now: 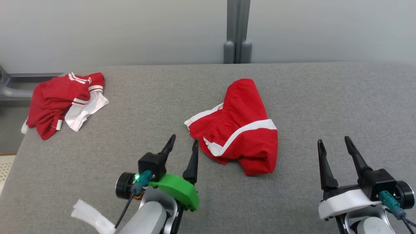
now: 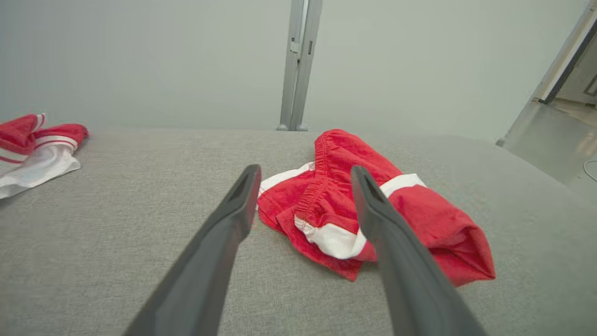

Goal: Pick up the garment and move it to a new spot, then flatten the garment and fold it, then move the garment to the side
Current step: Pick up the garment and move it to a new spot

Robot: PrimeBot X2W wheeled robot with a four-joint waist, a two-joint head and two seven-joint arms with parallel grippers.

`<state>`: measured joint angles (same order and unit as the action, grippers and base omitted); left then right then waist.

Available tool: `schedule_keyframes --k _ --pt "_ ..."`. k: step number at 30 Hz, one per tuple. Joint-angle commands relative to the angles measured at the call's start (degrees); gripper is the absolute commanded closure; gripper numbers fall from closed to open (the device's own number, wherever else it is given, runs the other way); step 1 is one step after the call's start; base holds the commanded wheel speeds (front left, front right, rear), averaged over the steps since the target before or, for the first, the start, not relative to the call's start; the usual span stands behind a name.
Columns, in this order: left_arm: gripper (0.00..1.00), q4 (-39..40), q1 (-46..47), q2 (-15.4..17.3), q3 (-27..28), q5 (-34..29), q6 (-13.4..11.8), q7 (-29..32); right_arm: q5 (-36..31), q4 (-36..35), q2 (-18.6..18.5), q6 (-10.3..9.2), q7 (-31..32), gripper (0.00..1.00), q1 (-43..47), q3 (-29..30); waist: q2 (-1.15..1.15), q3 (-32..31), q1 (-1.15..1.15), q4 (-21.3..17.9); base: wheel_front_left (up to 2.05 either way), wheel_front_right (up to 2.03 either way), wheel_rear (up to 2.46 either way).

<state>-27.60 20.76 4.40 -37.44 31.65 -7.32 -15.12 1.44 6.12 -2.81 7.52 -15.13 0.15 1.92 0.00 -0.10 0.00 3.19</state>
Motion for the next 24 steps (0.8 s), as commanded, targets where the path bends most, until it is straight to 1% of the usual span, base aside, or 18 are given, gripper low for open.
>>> schedule_keyframes --k 1,6,12,17,24 --pt "0.00 1.3 -2.7 0.1 1.9 -0.8 -0.3 0.0 -0.2 0.4 -0.1 -0.06 0.0 0.00 1.1 0.0 0.00 -1.4 0.00 1.4 0.00 0.00 0.00" --pt "0.00 6.1 -9.9 0.0 8.8 -5.2 -0.5 0.0 1.0 1.4 -0.1 -0.06 0.0 0.00 2.3 0.2 0.00 -2.0 0.00 2.1 0.00 0.00 0.00" --pt "0.00 9.2 -15.7 -0.4 15.0 -9.4 0.3 0.0 2.6 2.0 -0.2 -0.05 0.0 0.00 3.4 0.2 0.00 -2.4 0.00 2.6 0.00 0.00 0.00" --pt "0.00 9.5 -17.8 -0.7 18.4 -11.6 1.5 0.0 3.3 2.6 -0.2 -0.05 0.0 0.00 4.1 -0.3 0.00 -2.6 0.00 2.5 0.00 0.00 0.00" --pt "0.00 9.3 -19.0 -1.1 20.9 -13.2 2.9 -0.1 3.7 2.9 -0.2 -0.05 0.0 0.00 3.6 -1.0 0.00 -2.5 0.00 2.0 0.00 0.00 0.00"
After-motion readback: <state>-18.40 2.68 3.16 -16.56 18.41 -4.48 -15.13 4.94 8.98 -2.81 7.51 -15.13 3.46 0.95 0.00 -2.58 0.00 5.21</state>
